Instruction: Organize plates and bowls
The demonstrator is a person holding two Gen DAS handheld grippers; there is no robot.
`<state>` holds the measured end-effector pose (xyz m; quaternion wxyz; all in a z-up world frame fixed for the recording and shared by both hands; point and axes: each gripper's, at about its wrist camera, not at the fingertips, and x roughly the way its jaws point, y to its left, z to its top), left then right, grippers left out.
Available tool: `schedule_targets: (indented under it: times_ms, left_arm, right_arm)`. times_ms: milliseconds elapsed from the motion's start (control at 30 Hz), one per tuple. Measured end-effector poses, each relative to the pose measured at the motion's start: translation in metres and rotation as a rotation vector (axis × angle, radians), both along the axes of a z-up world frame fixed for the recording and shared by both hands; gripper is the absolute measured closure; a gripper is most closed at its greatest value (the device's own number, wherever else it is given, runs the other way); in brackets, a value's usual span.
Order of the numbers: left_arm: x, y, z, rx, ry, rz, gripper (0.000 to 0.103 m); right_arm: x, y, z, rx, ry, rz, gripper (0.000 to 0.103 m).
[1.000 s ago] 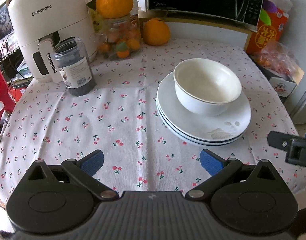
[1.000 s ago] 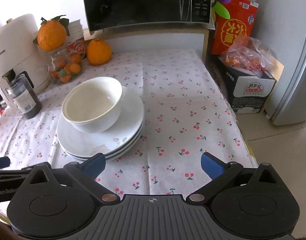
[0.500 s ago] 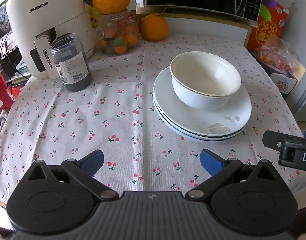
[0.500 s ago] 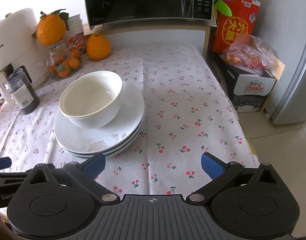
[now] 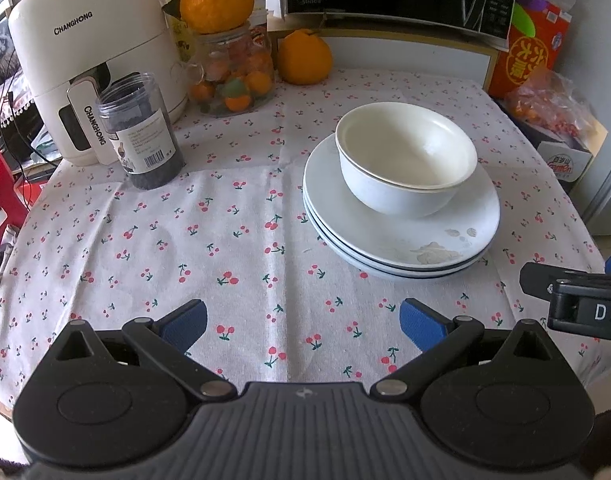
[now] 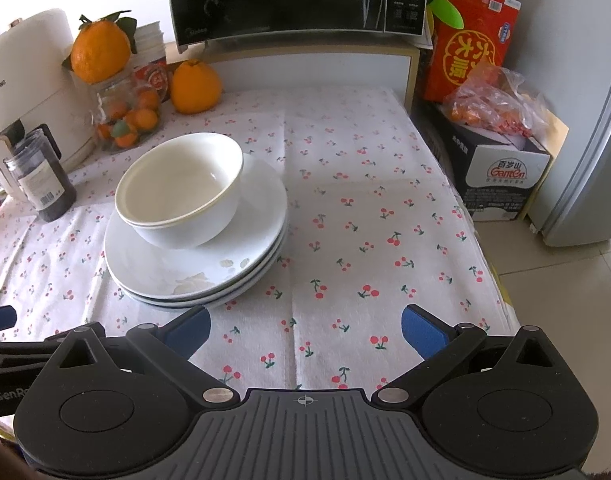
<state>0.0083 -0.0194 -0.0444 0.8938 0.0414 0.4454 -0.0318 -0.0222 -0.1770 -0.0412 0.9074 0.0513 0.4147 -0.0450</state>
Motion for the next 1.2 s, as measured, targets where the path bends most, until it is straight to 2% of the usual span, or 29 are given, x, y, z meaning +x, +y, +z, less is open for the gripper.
schedule_targets:
  times_ms: [1200]
  left_arm:
    - [0.0003, 0.0043, -0.0018, -0.021, 0.025, 0.013, 0.0]
  right_arm:
    - [-0.0003, 0.0035, -0.0037, -0.009, 0.007, 0.011, 0.0]
